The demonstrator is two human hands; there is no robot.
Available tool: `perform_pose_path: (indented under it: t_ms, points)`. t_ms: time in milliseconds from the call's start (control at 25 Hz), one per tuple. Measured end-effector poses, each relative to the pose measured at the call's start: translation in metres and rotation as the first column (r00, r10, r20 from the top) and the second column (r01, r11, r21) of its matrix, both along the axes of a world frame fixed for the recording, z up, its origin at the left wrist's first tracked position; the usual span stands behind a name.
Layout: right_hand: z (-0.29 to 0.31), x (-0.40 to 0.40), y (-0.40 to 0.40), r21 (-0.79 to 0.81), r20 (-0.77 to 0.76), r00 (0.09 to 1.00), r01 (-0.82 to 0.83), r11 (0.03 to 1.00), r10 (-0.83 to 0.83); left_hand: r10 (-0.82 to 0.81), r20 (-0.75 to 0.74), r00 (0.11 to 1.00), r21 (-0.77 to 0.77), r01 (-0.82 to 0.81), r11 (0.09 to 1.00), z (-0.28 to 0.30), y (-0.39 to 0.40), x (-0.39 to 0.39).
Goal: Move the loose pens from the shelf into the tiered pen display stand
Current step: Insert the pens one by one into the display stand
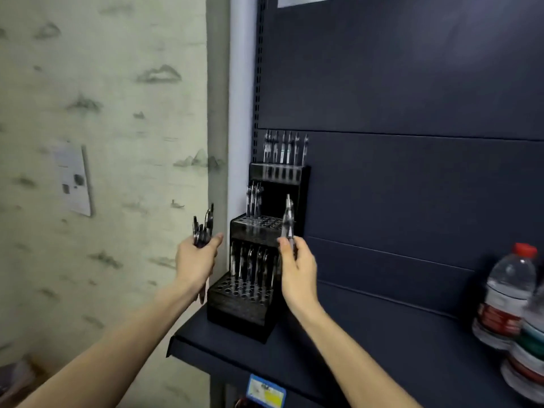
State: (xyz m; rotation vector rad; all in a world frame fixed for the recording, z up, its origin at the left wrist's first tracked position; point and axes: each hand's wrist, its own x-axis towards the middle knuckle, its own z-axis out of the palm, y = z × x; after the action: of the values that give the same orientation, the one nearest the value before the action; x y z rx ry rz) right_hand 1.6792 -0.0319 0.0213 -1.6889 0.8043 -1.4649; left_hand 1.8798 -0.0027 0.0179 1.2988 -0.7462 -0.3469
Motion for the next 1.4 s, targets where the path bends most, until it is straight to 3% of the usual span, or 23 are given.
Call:
perform_pose_path:
  t_ms: [280, 520, 720, 1000, 1400]
  points:
    - [0.050, -0.001, -0.040, 0.119, 0.196, 0.946, 0.237, 0.964, -0.257, -0.045, -0.013, 0.999, 0.037, 0.046, 0.998, -0.003, -0.012, 0.027]
    - [0.093, 0.001, -0.061, 0.036, 0.133, 0.928, 0.345, 0.938, -0.347, -0.068, 0.003, 0.998, -0.013, 0.068, 0.998, 0.026, -0.030, 0.030]
    - [0.105, 0.011, -0.066, -0.026, -0.045, 0.885, 0.463, 0.886, -0.464, -0.067, 0.013, 0.998, -0.033, 0.067, 0.997, 0.041, -0.043, 0.017]
    - [0.097, 0.022, -0.070, -0.079, -0.134, 0.883, 0.443, 0.893, -0.450, -0.084, 0.128, 0.988, -0.038, 0.089, 0.995, 0.072, -0.059, -0.016]
    - [0.091, 0.020, -0.090, -0.122, -0.260, 0.840, 0.460, 0.880, -0.476, -0.118, 0.134, 0.984, -0.038, 0.124, 0.992, 0.077, -0.068, -0.036]
